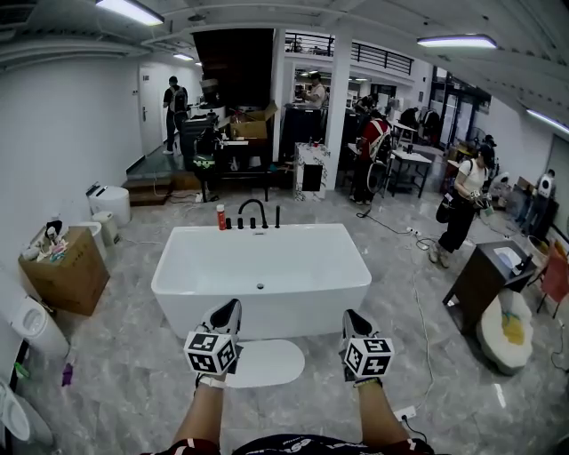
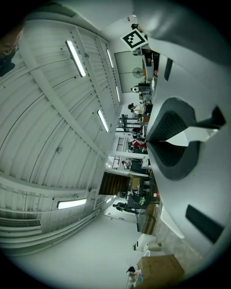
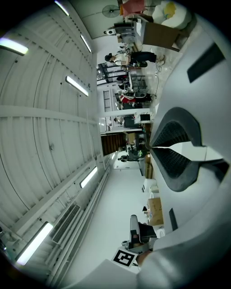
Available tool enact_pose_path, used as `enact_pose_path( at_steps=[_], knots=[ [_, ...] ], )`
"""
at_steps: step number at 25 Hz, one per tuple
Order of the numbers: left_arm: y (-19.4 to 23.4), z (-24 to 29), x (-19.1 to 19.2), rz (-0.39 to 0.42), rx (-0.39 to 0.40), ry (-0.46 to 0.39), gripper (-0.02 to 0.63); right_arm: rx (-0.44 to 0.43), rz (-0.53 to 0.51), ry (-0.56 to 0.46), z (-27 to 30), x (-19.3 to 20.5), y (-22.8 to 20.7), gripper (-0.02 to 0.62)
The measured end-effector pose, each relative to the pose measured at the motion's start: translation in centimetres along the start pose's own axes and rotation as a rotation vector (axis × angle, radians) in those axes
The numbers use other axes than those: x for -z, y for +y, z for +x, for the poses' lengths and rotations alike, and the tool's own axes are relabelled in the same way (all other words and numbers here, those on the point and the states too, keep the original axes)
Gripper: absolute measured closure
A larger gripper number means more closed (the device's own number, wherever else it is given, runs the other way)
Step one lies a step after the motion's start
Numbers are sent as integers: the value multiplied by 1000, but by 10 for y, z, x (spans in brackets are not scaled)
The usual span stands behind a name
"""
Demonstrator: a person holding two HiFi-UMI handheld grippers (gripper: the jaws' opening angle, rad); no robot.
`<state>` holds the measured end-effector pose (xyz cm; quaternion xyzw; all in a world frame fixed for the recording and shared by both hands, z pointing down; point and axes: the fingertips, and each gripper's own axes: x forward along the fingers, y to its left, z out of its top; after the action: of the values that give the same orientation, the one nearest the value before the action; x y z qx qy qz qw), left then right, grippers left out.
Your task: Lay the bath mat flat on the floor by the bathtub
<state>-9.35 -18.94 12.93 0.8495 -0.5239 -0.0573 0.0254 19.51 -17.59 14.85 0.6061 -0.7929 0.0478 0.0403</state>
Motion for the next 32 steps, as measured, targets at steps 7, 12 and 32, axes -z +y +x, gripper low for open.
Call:
enact_pose_path(
  at_steps=[7,12,32],
  knots=[
    [1,-2,-1,1,-3,3,588,7,-25,8,2,1,8,569],
    [0,-8,2,4,-11,7,588,8,-23,5,-4,4,8,569],
    [8,-16,-8,-3,-30,-9,588,-31,-24,-9,-1,-1,25,569]
  ],
)
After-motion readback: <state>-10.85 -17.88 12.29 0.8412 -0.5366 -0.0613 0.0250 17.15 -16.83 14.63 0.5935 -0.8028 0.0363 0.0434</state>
